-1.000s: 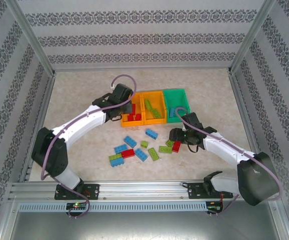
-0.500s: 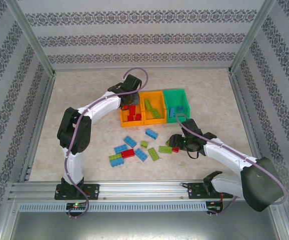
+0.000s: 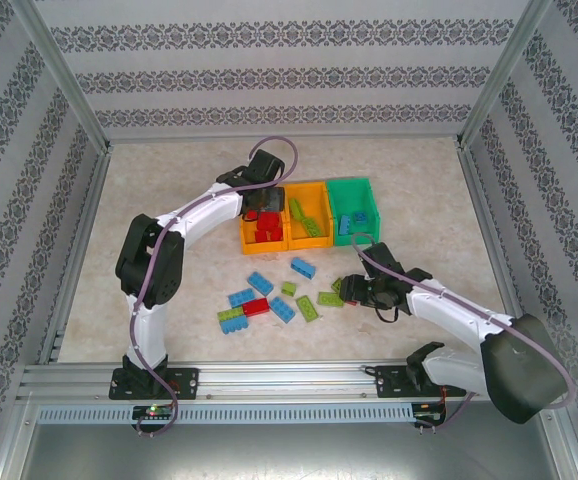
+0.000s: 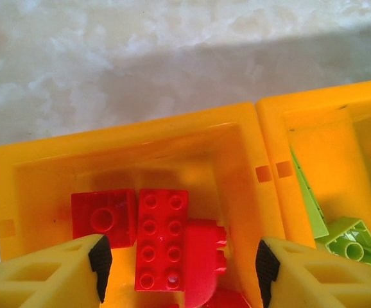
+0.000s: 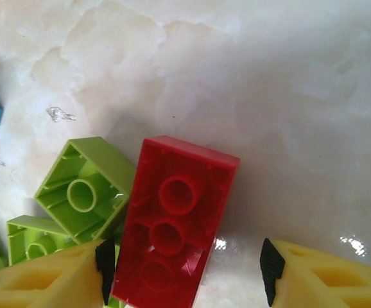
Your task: Sort the legos into containers by color
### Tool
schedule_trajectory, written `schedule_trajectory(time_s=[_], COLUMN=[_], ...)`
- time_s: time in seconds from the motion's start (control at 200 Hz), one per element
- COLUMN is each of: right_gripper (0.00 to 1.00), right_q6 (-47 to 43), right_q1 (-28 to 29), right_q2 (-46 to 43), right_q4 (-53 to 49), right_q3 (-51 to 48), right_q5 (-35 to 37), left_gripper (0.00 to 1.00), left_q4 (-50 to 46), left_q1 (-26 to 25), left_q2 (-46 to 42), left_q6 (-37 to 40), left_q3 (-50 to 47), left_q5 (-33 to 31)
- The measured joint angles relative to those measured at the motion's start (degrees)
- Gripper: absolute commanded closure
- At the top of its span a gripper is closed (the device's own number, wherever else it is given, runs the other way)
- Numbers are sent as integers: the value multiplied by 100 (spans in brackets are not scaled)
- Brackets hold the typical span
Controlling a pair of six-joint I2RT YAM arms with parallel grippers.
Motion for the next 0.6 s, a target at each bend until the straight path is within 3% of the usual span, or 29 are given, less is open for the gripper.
schedule_trajectory(time_s=[0.43,0.6], right_gripper=[68,71], right_q6=[33,-74], right_q1=[-2,-2], right_q2=[201,-109], right_q4=[-199,-376], right_q3=[83,85], right_q5=[282,391], left_gripper=[34,33], left_q4=[87,199], left_q1=[0,0], left_q2=[-688,-990], left_q6=[-13,-35], left_q3=[-682,-988], left_q5=[105,98])
